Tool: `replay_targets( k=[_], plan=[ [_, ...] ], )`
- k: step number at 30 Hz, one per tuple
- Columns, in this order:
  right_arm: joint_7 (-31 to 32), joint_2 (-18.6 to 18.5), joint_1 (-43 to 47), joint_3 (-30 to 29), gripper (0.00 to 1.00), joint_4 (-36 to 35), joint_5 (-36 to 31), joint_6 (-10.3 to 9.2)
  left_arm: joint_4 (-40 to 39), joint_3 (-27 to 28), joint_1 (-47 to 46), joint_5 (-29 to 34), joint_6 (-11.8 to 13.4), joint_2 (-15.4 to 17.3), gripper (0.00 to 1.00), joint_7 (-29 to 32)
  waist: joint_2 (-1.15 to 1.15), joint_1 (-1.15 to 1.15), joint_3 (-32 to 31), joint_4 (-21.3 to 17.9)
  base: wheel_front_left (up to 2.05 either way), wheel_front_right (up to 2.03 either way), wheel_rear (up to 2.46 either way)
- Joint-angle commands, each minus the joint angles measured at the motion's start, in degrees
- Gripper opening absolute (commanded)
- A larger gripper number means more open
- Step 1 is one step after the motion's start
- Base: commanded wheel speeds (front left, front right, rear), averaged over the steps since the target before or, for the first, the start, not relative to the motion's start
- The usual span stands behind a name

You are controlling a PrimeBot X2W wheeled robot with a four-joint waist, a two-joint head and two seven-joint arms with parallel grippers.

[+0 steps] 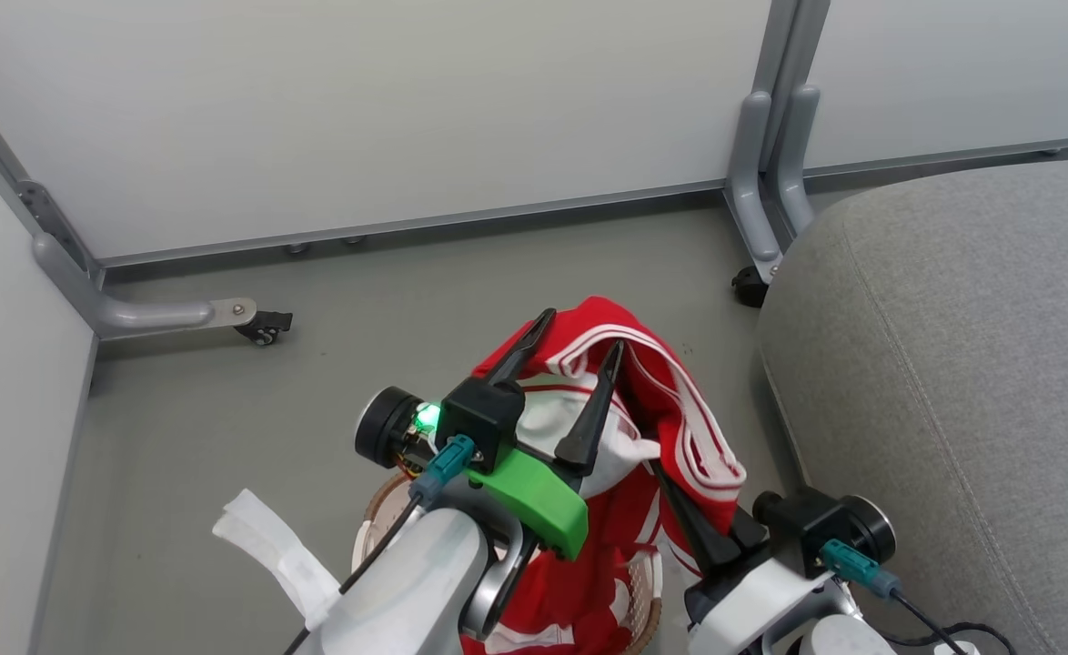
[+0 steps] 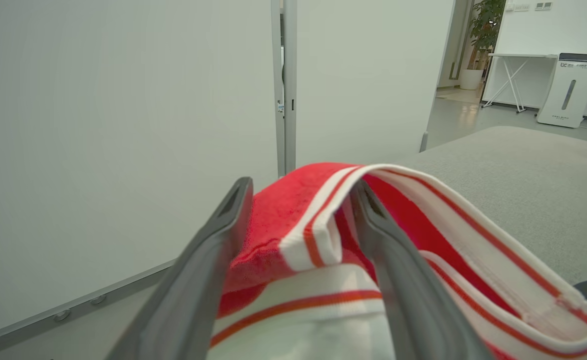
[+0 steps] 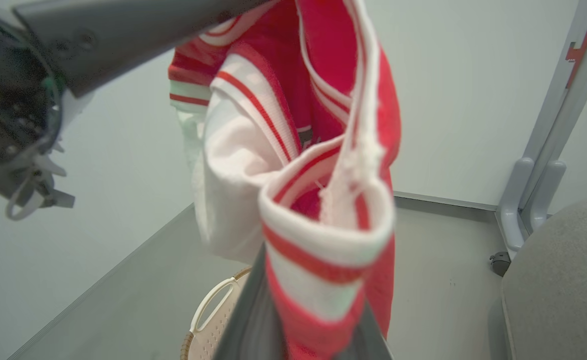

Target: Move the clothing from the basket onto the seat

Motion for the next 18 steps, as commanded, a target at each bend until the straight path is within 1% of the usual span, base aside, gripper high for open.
replay_targets(
  k=[1, 8, 14, 18],
  plan=[
    [-0.1, -0.2, 0.5, -0.2, 0.00, -0.6, 0.9, -0.01, 0.6, 0.1, 0.7, -0.2, -0.4, 0.1, 1.00, 0.0, 0.00, 0.00, 0.0, 0.0, 0.00, 0.00, 0.00],
    [-0.1, -0.2, 0.1, -1.0, 0.00, -2.1, 2.1, -0.01, 2.6, 0.0, 0.7, -0.7, -1.4, 0.2, 1.00, 0.0, 0.00, 0.00, 0.4, 0.2, 0.00, 0.00, 0.00],
    [-0.1, -0.2, -0.4, -1.5, 0.00, -2.6, 1.8, -0.01, 2.9, 0.5, 0.6, -0.6, -1.5, 0.2, 1.00, 0.0, 0.00, 0.00, 0.8, 0.3, 0.00, 0.00, 0.00],
    [-0.1, -0.2, -0.6, -2.8, 0.00, -3.2, 0.7, -0.01, 2.1, 1.3, 1.4, 0.2, -1.2, 0.6, 1.00, 0.0, 0.00, 0.00, 1.2, 0.0, 0.00, 0.00, 0.00]
  ],
)
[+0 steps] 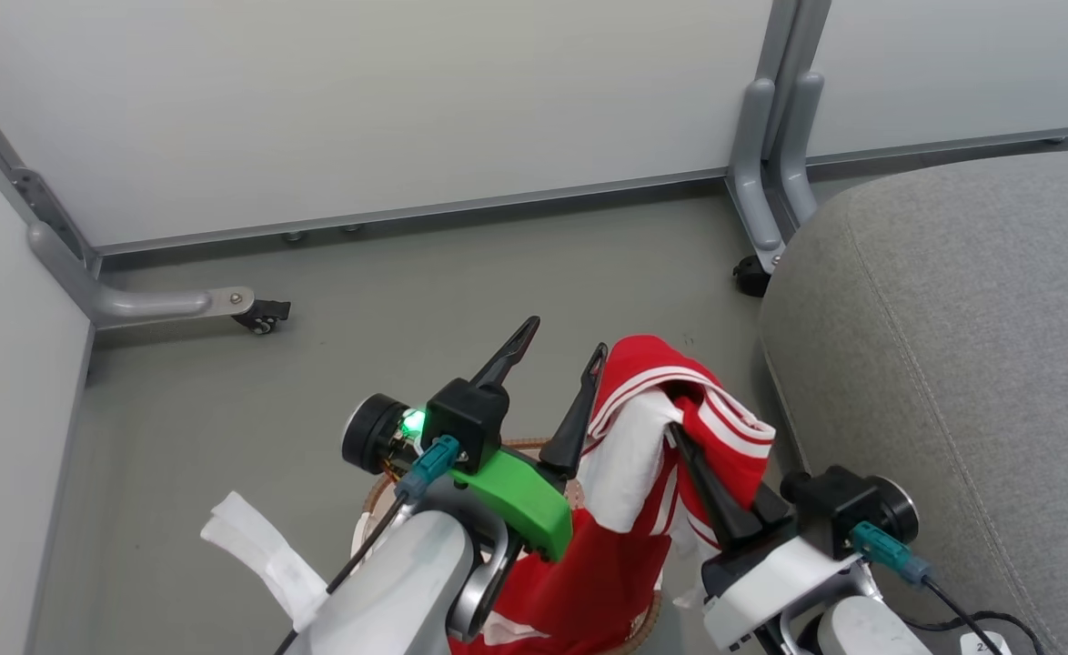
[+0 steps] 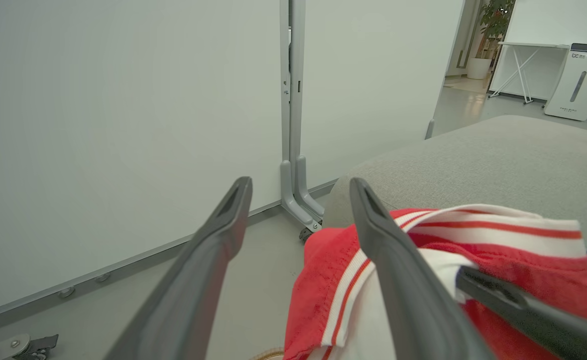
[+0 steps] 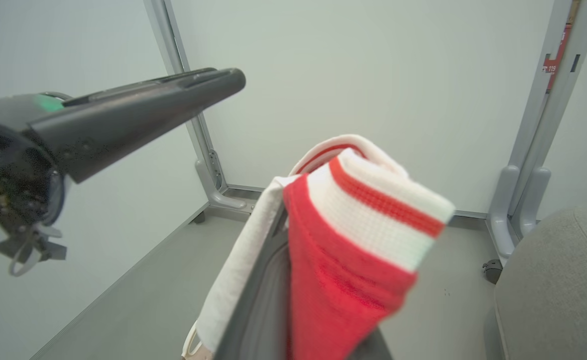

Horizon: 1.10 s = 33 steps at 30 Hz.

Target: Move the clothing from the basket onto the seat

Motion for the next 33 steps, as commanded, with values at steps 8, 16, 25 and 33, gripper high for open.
replay_targets(
  k=[8, 16, 25, 33],
  plan=[
    [-0.1, -0.2, -1.7, -6.0, 0.00, -5.9, -4.1, -0.01, -6.2, 4.2, 4.5, 3.7, -1.6, 2.7, 1.00, 0.0, 0.00, 0.00, 3.8, -3.9, 0.00, 0.00, 0.00],
    [-0.1, -0.2, -3.5, -11.6, 0.00, -14.3, -5.5, -0.01, -12.9, 8.1, 8.7, 9.4, -4.6, 5.4, 1.00, 0.0, 0.00, 0.00, 9.3, -11.7, 0.00, 0.00, 0.00],
    [-0.1, -0.1, 0.3, -16.7, 0.00, -22.3, -4.8, -0.01, -14.0, 8.1, 11.7, 13.9, -8.4, 6.2, 1.00, 0.0, 0.00, 0.00, 13.1, -20.3, 0.00, 0.00, 0.00],
    [-0.1, -0.1, 4.9, -18.9, 0.00, -27.1, -3.7, -0.01, -13.1, 6.0, 10.6, 14.9, -9.7, 6.5, 1.00, 0.0, 0.00, 0.00, 16.8, -25.1, 0.00, 0.00, 0.00]
  ],
)
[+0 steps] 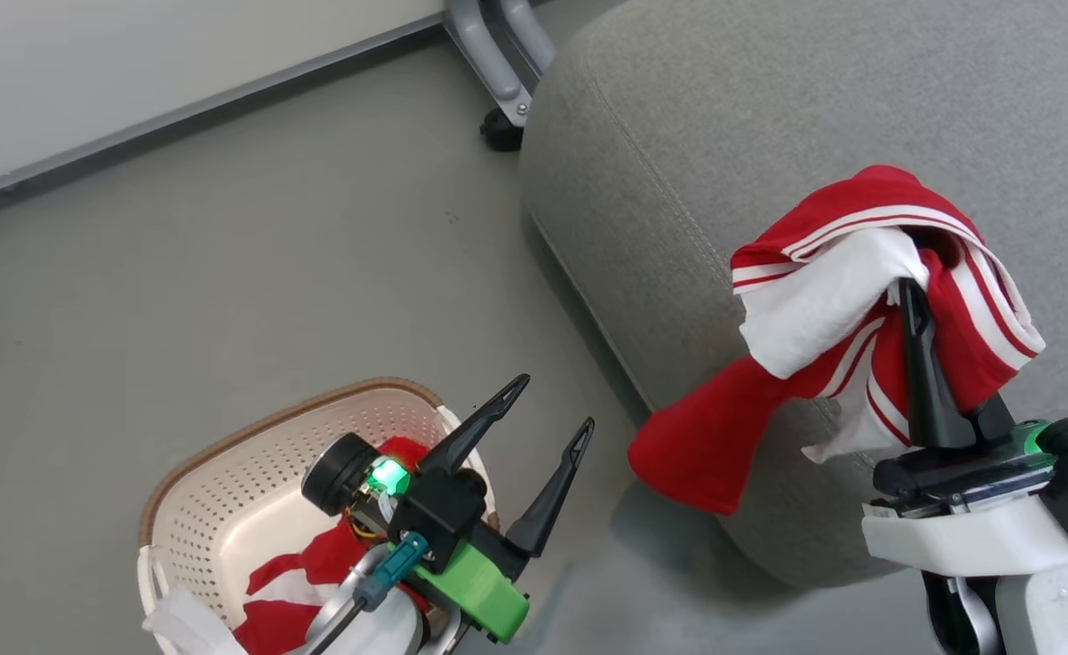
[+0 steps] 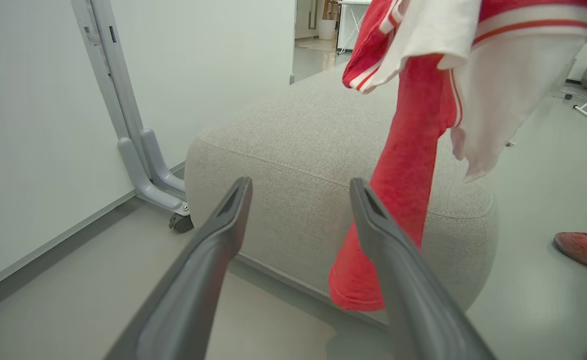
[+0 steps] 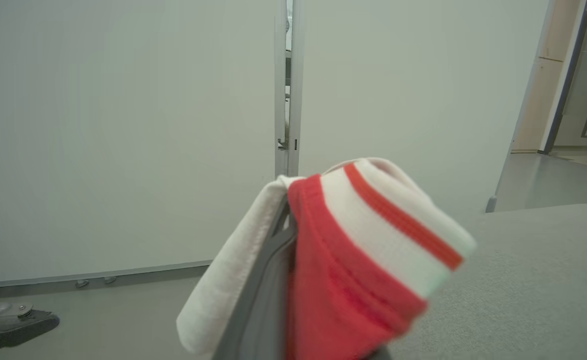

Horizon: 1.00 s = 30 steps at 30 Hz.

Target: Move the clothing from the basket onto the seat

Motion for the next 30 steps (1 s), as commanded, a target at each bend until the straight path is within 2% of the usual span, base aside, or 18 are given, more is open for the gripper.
replay_targets(
  k=[1, 8, 14, 20, 25, 30],
  plan=[
    [-0.1, 0.0, 0.3, 0.0, 0.00, -0.9, 0.1, -0.01, 0.0, 0.0, -0.9, -0.1, -0.2, 0.8, 1.00, 0.0, 0.00, 0.00, 4.3, -4.1, 0.00, 0.00, 0.00],
    [-0.1, 0.0, -5.7, -3.2, 0.00, -3.7, 0.9, -0.01, -1.4, -1.3, -3.5, -1.0, -0.6, 2.0, 1.00, 0.0, 0.00, 0.00, 9.5, -4.8, 0.00, 0.00, 0.00],
    [-0.1, -0.9, -19.0, -9.3, 0.00, -4.4, -2.5, -0.02, -2.3, -5.5, -8.5, -1.6, -0.6, 3.4, 1.00, 0.0, 0.00, 0.00, 15.2, -0.8, 0.00, 0.00, 0.00],
    [-0.1, -8.2, -33.5, -17.1, 0.00, 0.3, 0.5, -0.02, -3.1, -7.2, -13.6, -2.0, -0.6, 4.9, 1.00, 0.0, 0.00, 0.00, 21.1, 4.0, 0.00, 0.00, 0.00],
    [-0.1, -15.2, -41.6, -22.1, 0.00, 4.9, -0.3, -0.03, -3.8, -6.9, -16.2, -1.4, -0.6, 5.5, 1.00, 0.0, 0.00, 0.00, 24.8, 6.9, 0.00, 0.00, 0.00],
    [-0.1, -15.9, -40.9, -25.6, 0.00, 11.5, -1.6, -0.03, -4.7, -7.0, -17.4, -1.2, -0.6, 5.7, 1.00, 0.0, 0.00, 0.00, 27.1, 8.0, 0.00, 0.00, 0.00]
  ],
)
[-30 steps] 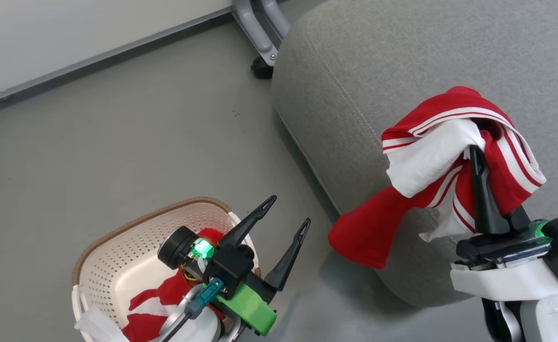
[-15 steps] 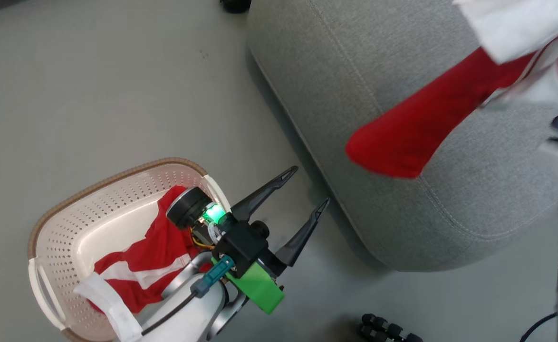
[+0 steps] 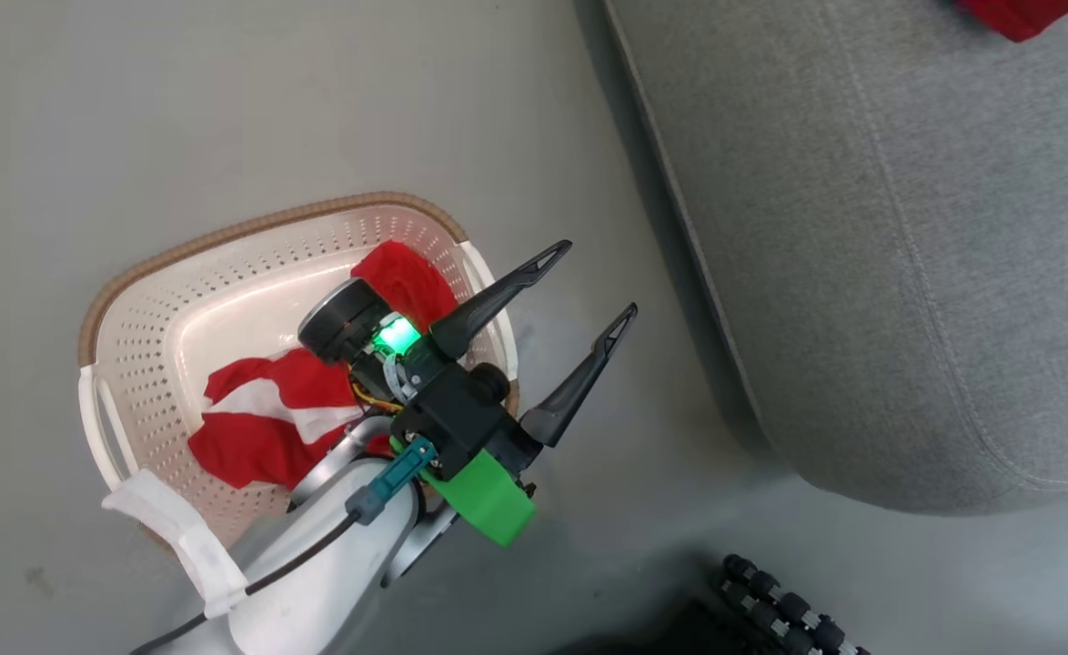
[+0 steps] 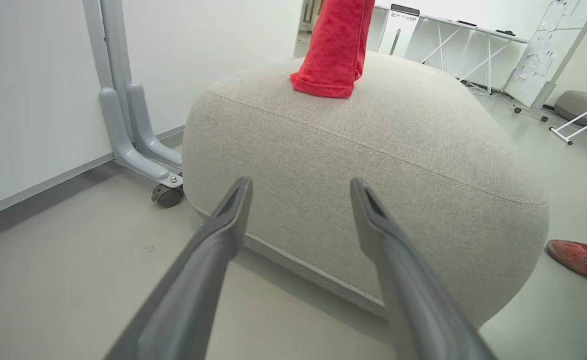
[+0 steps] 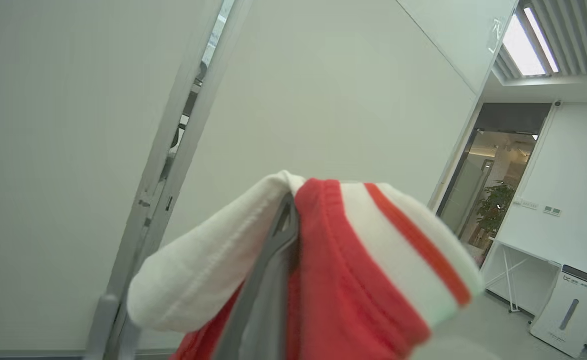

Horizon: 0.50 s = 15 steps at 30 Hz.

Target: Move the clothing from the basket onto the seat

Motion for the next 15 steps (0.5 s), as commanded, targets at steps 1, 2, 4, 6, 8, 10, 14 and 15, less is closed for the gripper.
replay_targets(
  k=[1, 2, 4, 6, 8, 10, 14, 15],
  plan=[
    [-0.1, 1.0, 1.9, -1.2, 0.00, 2.3, -0.5, -0.05, -0.5, 0.0, -1.5, 0.8, -0.1, 0.5, 1.00, 0.0, 0.00, -0.01, 3.9, 3.2, 0.00, 0.00, 0.00],
    [-0.1, 1.8, 2.8, -2.0, 0.00, 3.9, -0.7, -0.05, -0.7, -0.4, -1.8, 0.9, -0.1, 0.7, 1.00, 0.0, 0.00, -0.01, 4.3, 3.3, 0.00, 0.00, 0.00],
    [-0.1, 3.6, 4.3, -3.8, 0.00, 8.1, -1.0, -0.05, -1.1, -1.2, -2.5, 1.3, -0.1, 1.1, 1.00, 0.0, 0.00, -0.01, 4.9, 3.4, 0.00, 0.00, 0.00],
    [-0.1, 5.3, 6.0, -5.1, 0.00, 12.0, -2.0, -0.05, -1.2, -1.9, -3.0, 1.3, -0.1, 1.6, 1.00, 0.0, 0.00, -0.01, 5.3, 3.3, 0.00, 0.00, 0.00],
    [-0.1, 7.2, 7.7, -6.6, 0.00, 15.7, -2.7, -0.05, -1.2, -2.6, -3.6, 1.5, -0.1, 2.1, 1.00, 0.0, 0.00, -0.01, 5.4, 3.3, 0.00, 0.00, 0.00],
    [-0.1, 9.4, 9.7, -8.0, 0.00, 18.3, -2.8, -0.05, -1.1, -2.6, -3.8, 1.4, -0.1, 2.6, 1.00, 0.0, 0.00, -0.01, 5.2, 3.2, 0.00, 0.00, 0.00],
    [-0.1, 12.8, 12.2, -11.9, 1.00, 20.4, -3.3, -0.05, -1.0, -1.1, -2.4, 1.3, 0.2, 2.6, 1.00, 0.0, 0.00, -0.01, 4.0, 2.5, 0.00, 0.00, 0.00],
    [-0.1, 13.8, 13.1, -12.2, 1.00, 20.3, -3.3, -0.05, -1.2, -0.4, -1.9, 1.4, 0.5, 2.4, 1.00, 0.0, 0.00, -0.01, 3.4, 2.3, 0.00, 0.00, 0.00]
  ],
)
